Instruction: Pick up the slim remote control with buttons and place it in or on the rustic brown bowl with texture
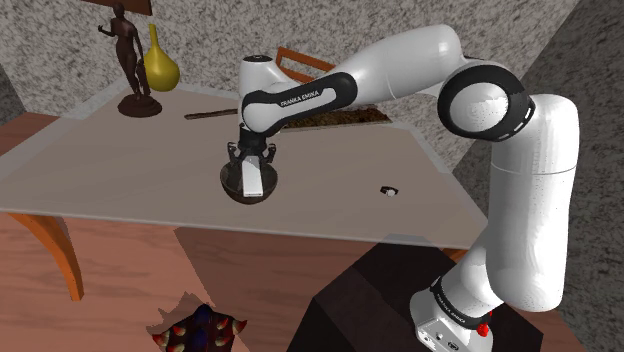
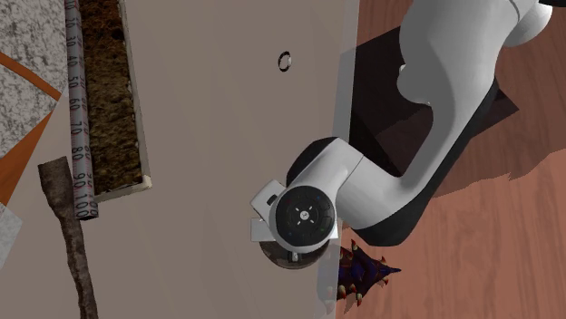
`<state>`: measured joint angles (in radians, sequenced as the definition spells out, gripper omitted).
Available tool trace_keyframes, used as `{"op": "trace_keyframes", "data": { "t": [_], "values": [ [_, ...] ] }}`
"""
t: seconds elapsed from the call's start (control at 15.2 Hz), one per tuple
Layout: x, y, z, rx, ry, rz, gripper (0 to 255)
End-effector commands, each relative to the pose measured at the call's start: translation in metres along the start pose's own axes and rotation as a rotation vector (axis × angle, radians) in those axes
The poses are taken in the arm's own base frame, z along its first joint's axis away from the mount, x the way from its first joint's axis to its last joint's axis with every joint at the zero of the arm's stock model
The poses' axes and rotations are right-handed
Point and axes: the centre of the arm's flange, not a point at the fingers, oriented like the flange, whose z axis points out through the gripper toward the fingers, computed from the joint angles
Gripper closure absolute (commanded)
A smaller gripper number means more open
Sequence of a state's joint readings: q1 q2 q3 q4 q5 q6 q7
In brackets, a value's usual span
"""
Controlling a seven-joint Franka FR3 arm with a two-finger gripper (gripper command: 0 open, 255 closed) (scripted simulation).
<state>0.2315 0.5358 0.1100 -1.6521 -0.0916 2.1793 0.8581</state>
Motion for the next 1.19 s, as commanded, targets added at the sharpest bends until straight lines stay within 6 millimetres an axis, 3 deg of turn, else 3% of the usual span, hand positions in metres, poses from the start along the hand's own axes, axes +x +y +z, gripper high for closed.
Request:
{"op": "trace_keyframes", "data": {
  "t": [0.0, 0.33, 0.59, 1.12],
  "values": [
    [0.0, 0.0, 0.002, -0.002, -0.002, 0.0, 0],
    [0.0, 0.0, 0.002, -0.002, -0.002, 0.0, 0],
    [0.0, 0.0, -0.048, -0.002, -0.002, 0.0, 0],
    [0.0, 0.0, -0.048, -0.002, -0.002, 0.0, 0]
  ]
}}
